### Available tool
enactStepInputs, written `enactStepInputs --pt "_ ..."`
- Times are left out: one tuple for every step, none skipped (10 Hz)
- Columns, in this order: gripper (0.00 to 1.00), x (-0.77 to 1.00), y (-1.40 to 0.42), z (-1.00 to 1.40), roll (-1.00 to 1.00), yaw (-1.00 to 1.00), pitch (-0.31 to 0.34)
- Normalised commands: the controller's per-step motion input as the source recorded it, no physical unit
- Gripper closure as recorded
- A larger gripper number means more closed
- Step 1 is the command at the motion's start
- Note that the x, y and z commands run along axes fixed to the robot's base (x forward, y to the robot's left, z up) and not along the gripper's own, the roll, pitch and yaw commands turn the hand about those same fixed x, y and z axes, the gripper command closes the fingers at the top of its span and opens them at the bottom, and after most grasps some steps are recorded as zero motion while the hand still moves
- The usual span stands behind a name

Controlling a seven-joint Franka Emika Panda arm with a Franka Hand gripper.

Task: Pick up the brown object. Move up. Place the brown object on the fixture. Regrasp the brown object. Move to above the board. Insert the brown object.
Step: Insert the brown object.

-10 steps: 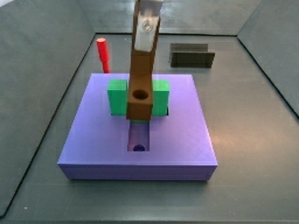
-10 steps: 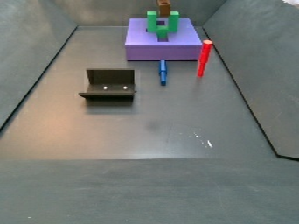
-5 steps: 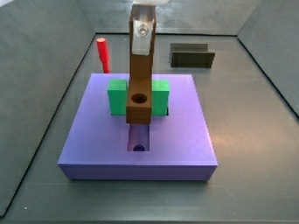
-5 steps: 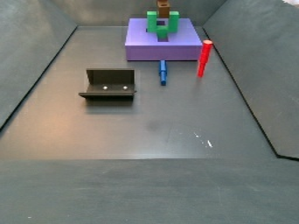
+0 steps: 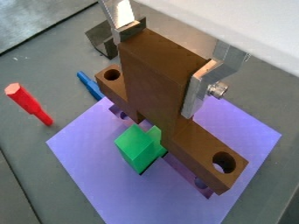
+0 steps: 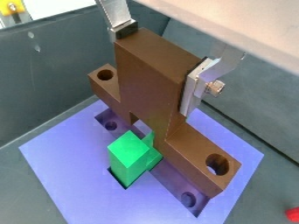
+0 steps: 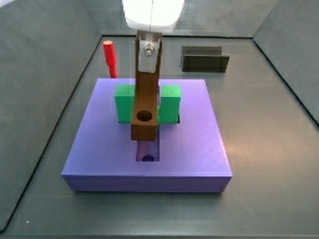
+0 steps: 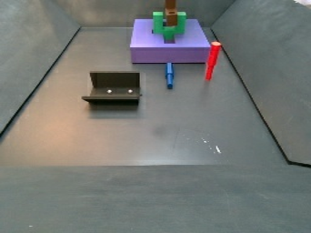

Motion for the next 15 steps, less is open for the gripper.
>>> enactStepInputs --pt "1.00 0.00 0.00 -0.15 0.00 0.00 0.000" --pt "1.00 0.06 0.00 -0.13 0.04 0.00 0.000" --pt "1.00 0.09 0.04 -0.04 0.08 0.00 0.000" --pt "1.00 0.03 0.13 0.00 0.04 0.00 0.000" --pt "1.00 0.02 0.05 -0.09 0.00 0.00 0.000" --pt "1.00 0.01 0.00 -0.23 0.01 0.00 -0.003" --pt "1.00 -0.01 -0.25 -0.47 0.08 0.00 -0.090" --pt "1.00 0.02 -0.07 -0.26 0.04 0.00 0.000" --pt "1.00 0.10 0.00 -0.16 0.00 0.00 0.000" --pt "1.00 0.10 0.02 -0.11 0.00 0.00 0.000" --pt "1.00 0.03 0.09 -0.08 0.00 0.00 0.000" --pt "1.00 0.03 0.10 -0.07 0.00 0.00 0.000" --pt "1.00 0.04 0.00 -0.17 0.00 0.00 0.000" --pt "1.00 0.00 -0.03 -0.23 0.02 0.00 -0.027" --pt "1.00 0.00 -0.03 -0.21 0.00 0.00 -0.020"
